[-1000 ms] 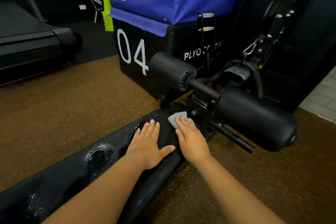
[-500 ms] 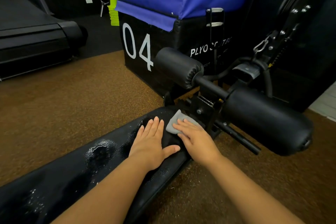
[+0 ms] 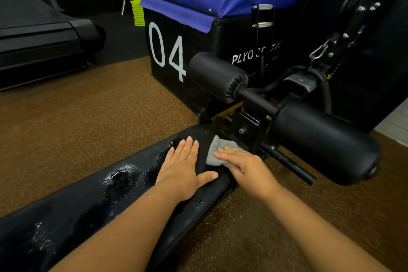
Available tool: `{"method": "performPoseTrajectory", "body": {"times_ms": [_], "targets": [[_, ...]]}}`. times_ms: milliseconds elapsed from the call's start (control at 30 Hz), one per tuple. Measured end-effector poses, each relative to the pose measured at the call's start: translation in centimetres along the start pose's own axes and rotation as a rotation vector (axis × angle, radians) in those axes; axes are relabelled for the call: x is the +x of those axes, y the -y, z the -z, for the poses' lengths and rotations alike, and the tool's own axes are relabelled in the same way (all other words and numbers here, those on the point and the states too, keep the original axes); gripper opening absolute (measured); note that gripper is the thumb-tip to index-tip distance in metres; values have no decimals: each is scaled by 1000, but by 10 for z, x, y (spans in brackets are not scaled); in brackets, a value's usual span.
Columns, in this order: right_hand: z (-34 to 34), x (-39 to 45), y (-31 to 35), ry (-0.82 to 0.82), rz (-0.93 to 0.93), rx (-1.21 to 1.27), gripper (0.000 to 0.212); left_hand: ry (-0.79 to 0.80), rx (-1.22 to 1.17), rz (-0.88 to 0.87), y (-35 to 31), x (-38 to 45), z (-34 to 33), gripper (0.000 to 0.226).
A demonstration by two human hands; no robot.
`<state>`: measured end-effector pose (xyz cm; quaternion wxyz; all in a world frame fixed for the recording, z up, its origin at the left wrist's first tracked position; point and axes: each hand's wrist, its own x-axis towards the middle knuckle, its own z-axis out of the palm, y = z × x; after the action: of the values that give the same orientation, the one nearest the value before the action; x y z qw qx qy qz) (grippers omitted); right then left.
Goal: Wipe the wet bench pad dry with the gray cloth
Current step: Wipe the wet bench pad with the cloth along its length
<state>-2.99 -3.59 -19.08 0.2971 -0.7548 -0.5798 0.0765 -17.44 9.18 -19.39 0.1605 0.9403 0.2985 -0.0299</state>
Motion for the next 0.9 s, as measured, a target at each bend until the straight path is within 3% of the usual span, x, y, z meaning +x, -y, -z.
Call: {"method": "performPoseTrajectory", "body": {"times_ms": [233,367,467,667,833,900], "targets": [[-15,27,5,-231,-199,-17,33,-14,3,-2,0,0,0,96],[-11,0,8,-113,-18,-23,34,-5,4,-8,0,1,0,96],[7,-20,-7,-62,16,-31,38,-14,5,-6,0,0,0,96],[-14,15,0,-290,-242,54,33,-17,-6,-2,0,-1,0,96],[-6,-14,11,-109,-19,9,33,6,-14,-4,-1,-1,2,97],[3,-10,5,-87,-28,-31,33,20,-27,4,-2,-2,7,98]]}}
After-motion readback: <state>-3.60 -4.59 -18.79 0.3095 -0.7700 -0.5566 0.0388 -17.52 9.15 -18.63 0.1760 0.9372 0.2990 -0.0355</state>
